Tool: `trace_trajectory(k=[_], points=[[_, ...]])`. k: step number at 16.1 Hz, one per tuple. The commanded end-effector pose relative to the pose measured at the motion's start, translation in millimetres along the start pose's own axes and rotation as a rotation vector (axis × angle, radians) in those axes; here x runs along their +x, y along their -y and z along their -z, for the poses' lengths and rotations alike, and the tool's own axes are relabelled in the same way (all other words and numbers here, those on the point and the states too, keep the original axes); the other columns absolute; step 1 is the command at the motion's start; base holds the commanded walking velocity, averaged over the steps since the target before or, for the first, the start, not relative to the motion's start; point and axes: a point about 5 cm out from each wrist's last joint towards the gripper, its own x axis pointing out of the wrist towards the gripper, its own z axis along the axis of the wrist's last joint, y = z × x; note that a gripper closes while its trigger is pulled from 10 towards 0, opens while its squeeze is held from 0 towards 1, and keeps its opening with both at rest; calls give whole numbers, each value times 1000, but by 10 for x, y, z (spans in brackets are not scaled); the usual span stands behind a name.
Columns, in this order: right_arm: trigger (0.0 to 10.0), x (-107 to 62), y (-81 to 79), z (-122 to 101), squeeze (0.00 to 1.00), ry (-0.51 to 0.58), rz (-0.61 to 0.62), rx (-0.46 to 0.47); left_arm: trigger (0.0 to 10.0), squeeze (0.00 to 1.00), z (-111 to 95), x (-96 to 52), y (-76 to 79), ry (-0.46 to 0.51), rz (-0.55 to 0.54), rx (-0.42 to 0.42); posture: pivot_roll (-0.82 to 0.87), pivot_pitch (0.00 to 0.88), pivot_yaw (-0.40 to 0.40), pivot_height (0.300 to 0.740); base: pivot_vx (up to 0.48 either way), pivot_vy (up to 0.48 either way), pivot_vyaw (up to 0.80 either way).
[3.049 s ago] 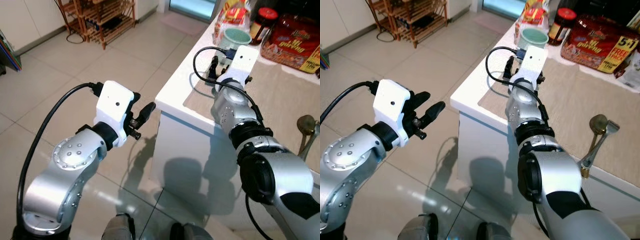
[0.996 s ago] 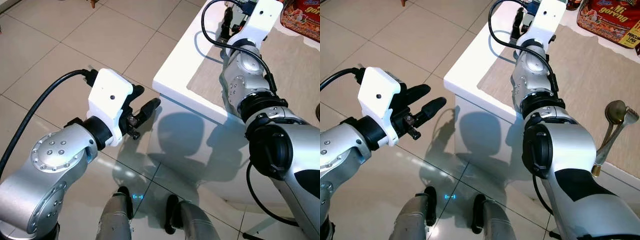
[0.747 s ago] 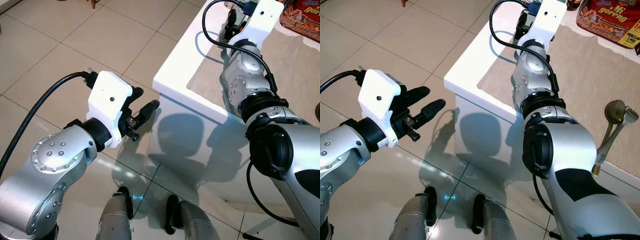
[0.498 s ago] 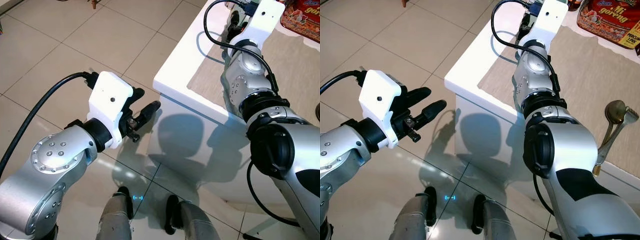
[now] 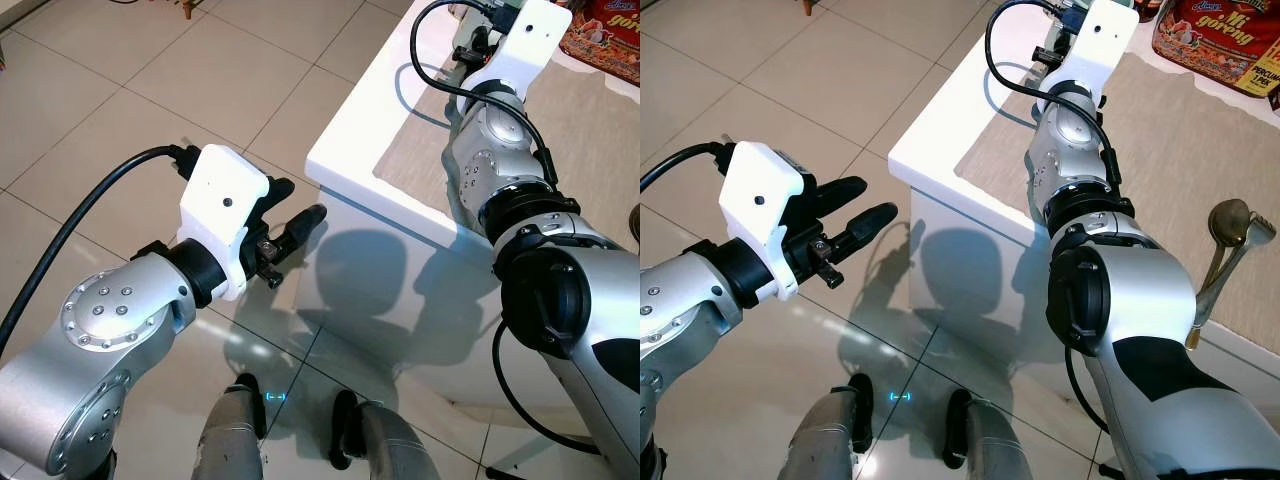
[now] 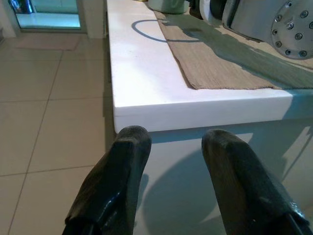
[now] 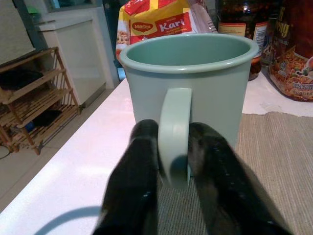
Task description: Setting the table
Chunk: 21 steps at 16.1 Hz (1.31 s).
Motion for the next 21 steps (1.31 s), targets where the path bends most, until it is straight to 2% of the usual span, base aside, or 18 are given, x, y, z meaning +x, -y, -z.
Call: trace_trajectory(k=[1, 10, 12, 14, 16, 18, 19, 20, 21], points=[[0, 19, 51, -23, 0, -7, 22, 9, 10000, 0, -39, -18, 49, 14, 26, 8, 374, 312, -146, 740, 0, 0, 0], [0, 28, 88, -38, 0, -4, 33, 28, 10000, 0, -40, 12, 39, 14, 32, 1, 362, 296, -138, 740, 0, 0, 0], [0, 39, 48, -137, 0, 59, 10, 48, 10000, 0, -3, 32, 15, 26, 3, -15, 310, 259, -145, 740, 0, 0, 0], [0, 25, 12, -247, 0, 163, -29, 49, 10000, 0, 83, 67, -38, 28, -60, -31, 246, 201, -142, 740, 0, 0, 0], [0, -32, 42, -342, 0, 294, -64, 50, 10000, 0, 178, 138, -58, 33, -88, -67, 176, 148, -115, 740, 0, 0, 0], [0, -228, 176, -402, 0, 422, -85, 35, 10000, 0, 321, 249, -87, 14, -112, -104, 106, 96, -68, 740, 0, 0, 0], [0, -431, 289, -427, 0, 461, -108, 17, 10000, 0, 389, 321, -107, 12, -134, -100, 85, 72, -47, 740, 0, 0, 0], [0, -747, 437, -425, 0, 451, -146, -15, 10000, 0, 442, 386, -141, 12, -181, -95, 62, 52, -28, 740, 0, 0, 0], [2431, -1030, 538, -409, 0, 424, -168, -32, 10000, 0, 463, 411, -170, 24, -212, -97, 49, 38, -18, 740, 0, 0, 0]])
